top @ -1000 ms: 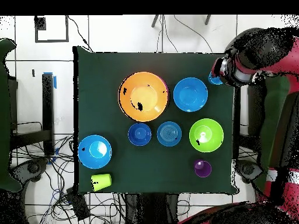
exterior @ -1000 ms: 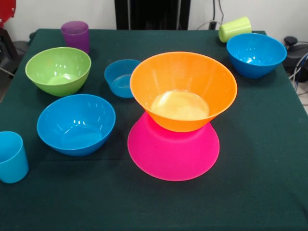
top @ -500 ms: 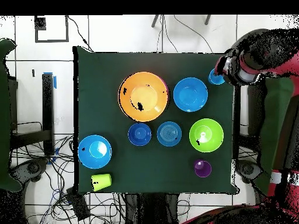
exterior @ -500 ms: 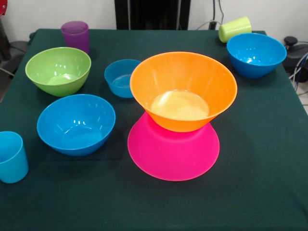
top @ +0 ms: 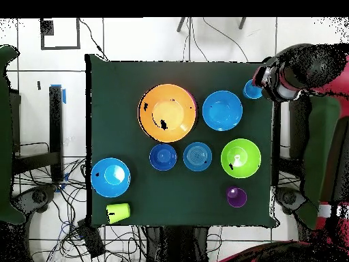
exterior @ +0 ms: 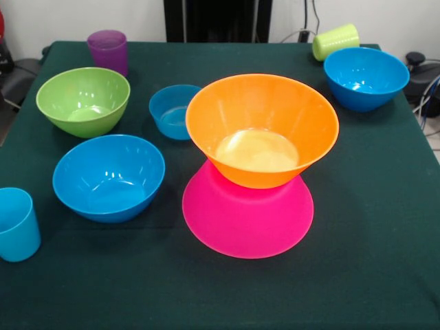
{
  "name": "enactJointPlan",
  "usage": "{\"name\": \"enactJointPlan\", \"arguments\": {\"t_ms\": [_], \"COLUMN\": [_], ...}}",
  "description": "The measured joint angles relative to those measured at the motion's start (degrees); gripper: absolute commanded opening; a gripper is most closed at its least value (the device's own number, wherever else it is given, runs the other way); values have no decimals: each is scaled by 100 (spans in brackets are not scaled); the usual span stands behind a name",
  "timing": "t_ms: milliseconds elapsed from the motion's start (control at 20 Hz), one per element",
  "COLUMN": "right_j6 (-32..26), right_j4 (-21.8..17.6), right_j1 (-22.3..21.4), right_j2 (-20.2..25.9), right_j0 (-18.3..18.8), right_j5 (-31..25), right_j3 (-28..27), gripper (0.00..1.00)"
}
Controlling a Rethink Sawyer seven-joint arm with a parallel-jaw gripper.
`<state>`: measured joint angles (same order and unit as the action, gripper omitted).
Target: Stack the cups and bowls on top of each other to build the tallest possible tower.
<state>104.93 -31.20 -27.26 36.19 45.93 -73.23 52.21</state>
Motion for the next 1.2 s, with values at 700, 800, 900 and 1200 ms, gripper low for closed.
{"name": "enactJointPlan", "arguments": {"t_ms": [700, 800, 900, 1200], "right_j6": [0, 0, 0, 0], "right_j4": [0, 1, 1, 1], "right_j1": [41, -8, -22, -5], "right_j2": [-1, -1, -1, -2], "right_j0": [25, 25, 25, 25], "right_j5": [886, 1077, 1156, 1429], "right_j3": [673, 876, 946, 1170], "gripper": [100, 100, 100, 100]}}
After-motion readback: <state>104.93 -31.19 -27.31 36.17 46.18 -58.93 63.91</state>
